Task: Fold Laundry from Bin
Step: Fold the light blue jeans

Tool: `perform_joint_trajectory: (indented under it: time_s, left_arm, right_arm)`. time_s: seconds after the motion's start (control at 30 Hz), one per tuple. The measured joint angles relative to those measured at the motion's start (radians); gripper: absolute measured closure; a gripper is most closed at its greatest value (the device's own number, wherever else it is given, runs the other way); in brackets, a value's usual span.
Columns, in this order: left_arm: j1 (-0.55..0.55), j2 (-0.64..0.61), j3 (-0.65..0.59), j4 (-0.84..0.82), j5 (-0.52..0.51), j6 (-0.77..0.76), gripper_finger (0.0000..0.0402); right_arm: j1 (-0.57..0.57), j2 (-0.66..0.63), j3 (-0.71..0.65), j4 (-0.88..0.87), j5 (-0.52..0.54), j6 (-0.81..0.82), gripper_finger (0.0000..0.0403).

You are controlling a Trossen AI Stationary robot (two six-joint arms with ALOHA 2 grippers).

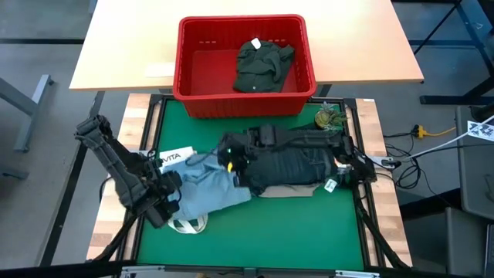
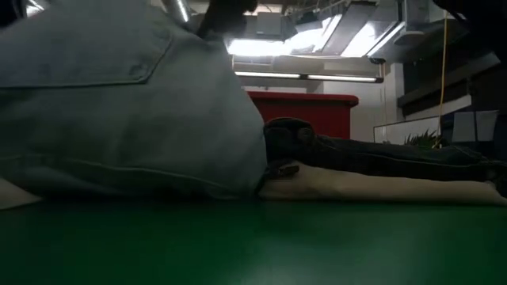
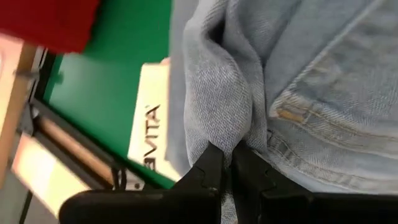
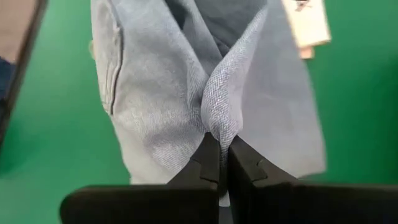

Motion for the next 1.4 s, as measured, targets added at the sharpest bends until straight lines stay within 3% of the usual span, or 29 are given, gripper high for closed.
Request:
perform_joint_trajectory:
  time_s: [0.2,0.63,1.1,1.3,1.4]
  left_arm:
    - [0.061,-0.056,-0.126,0.0,-0.014,-0.097,0.0395]
    - [0.214,-0.062,-0.379,0.125,0.023,-0.102,0.038]
    - [0.281,-0.061,-0.438,0.169,0.023,-0.094,0.0359]
    - [0.303,-0.061,-0.438,0.166,0.025,-0.094,0.0281]
    - [0.325,-0.061,-0.414,0.135,0.044,-0.094,0.0244]
  right_arm:
    - [-0.098,0.039,0.0,0.023,-0.008,-0.048,0.04]
    - [-0.203,0.184,0.0,0.044,-0.041,-0.191,0.0395]
    - [-0.205,0.212,0.0,0.088,0.072,-0.203,0.0381]
    - [-0.205,0.212,0.0,0.083,0.086,-0.202,0.031]
    - [-0.205,0.212,0.0,0.085,0.173,-0.201,0.0261]
